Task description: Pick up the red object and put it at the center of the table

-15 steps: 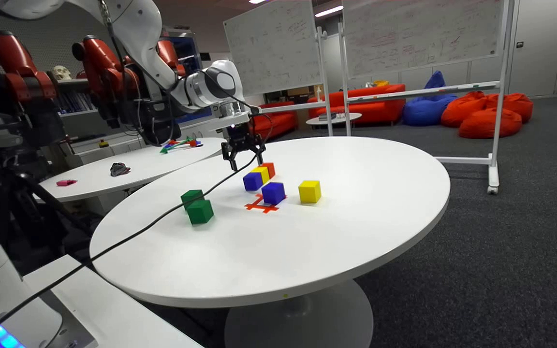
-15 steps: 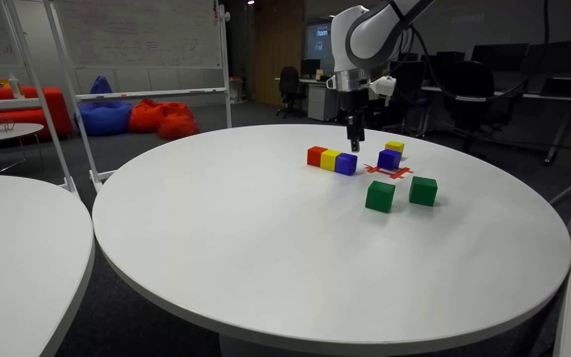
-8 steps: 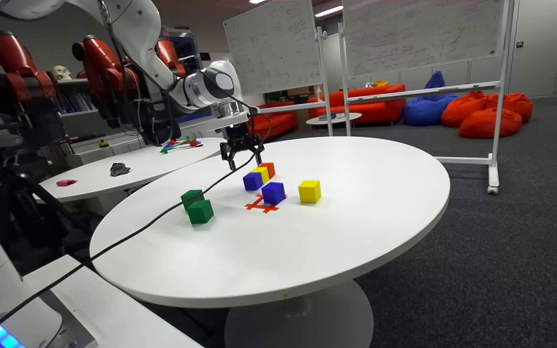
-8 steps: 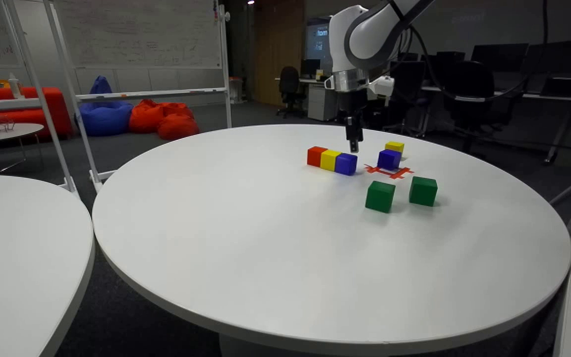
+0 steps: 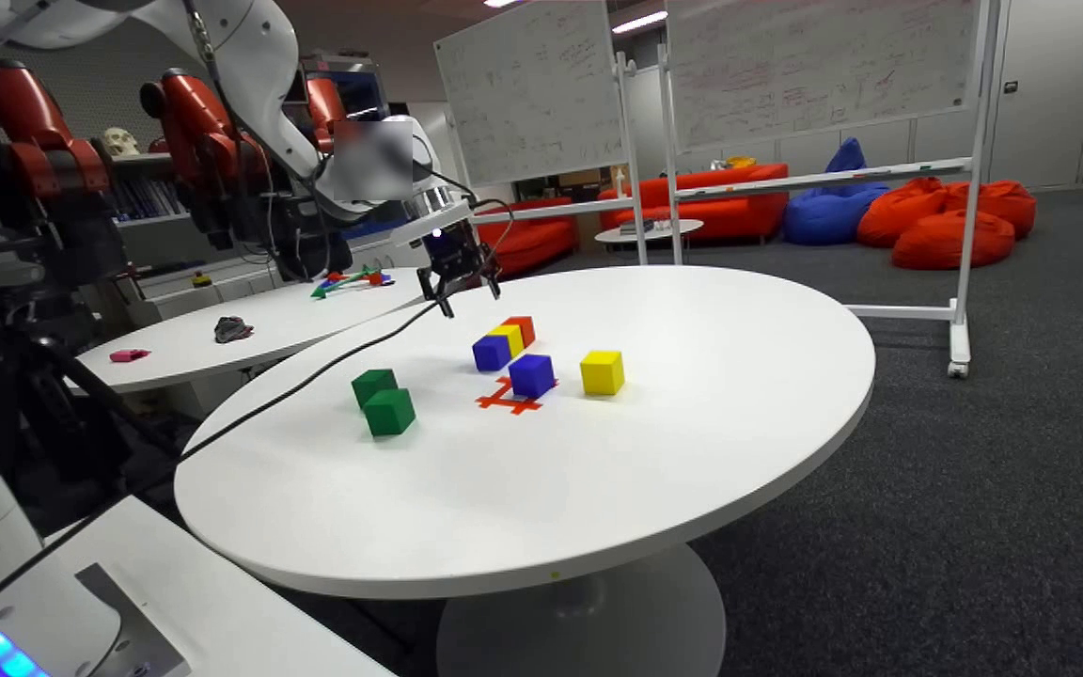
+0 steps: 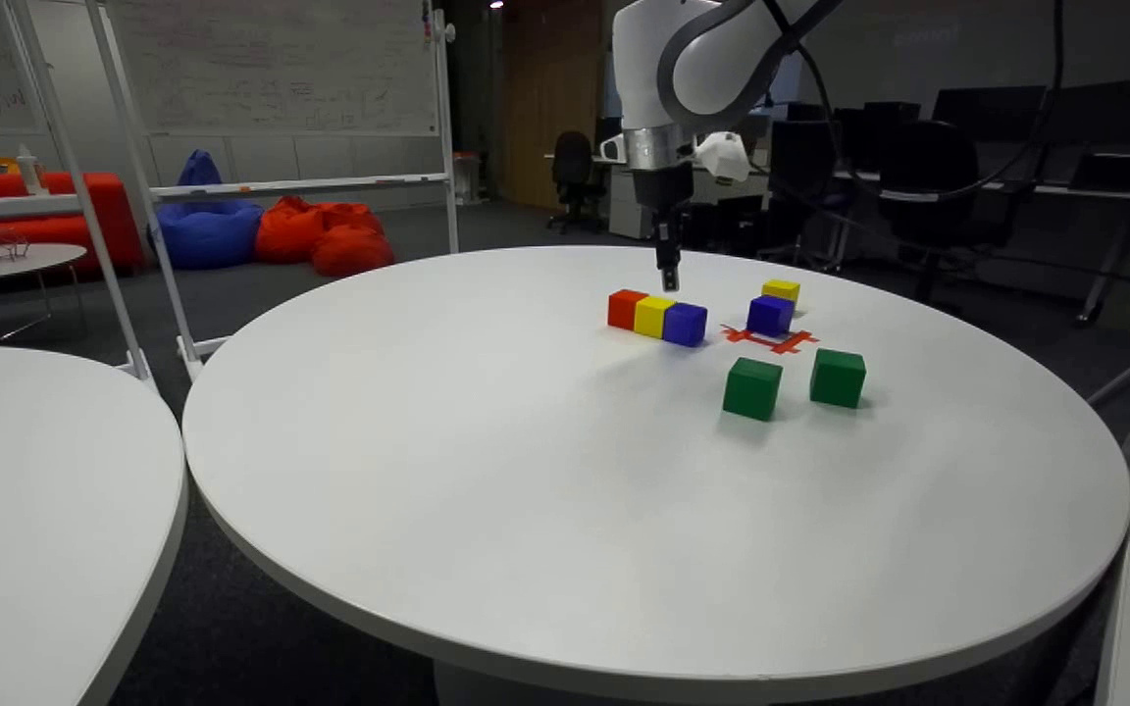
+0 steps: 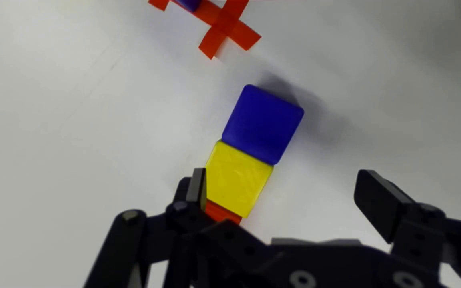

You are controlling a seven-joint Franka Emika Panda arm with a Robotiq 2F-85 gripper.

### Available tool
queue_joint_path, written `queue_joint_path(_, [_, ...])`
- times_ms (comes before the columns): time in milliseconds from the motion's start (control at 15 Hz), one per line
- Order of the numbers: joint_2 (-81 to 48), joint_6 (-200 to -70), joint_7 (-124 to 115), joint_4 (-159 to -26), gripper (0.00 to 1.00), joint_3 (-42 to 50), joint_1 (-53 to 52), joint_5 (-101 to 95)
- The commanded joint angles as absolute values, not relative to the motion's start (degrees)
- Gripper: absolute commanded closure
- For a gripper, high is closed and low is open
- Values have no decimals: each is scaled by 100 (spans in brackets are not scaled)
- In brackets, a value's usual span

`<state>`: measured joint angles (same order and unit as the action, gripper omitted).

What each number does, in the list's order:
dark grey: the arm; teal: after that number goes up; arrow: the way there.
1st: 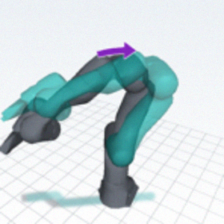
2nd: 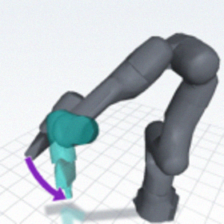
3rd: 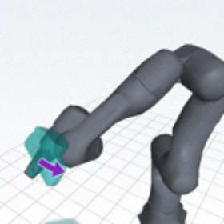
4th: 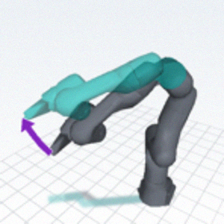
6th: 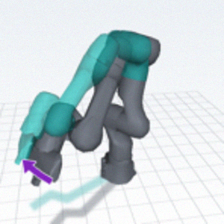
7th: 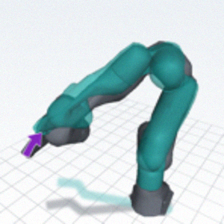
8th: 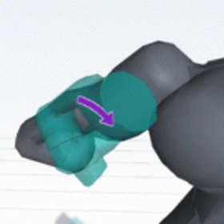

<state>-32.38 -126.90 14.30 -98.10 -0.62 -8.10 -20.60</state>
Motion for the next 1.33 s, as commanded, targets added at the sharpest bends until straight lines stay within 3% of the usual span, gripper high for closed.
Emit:
queue_joint_path(0, [-3436, -13118, 1374, -9564, 0, 97, -995, -2943])
queue_joint_path(267, [-3459, -13660, 1273, -9633, 0, 136, -1002, -3391])
queue_joint_path(933, [-3419, -13472, 1338, -9703, 0, 47, -948, -3210])
queue_joint_path(1267, [-3319, -13990, 3018, -9977, 0, -684, -400, -2371])
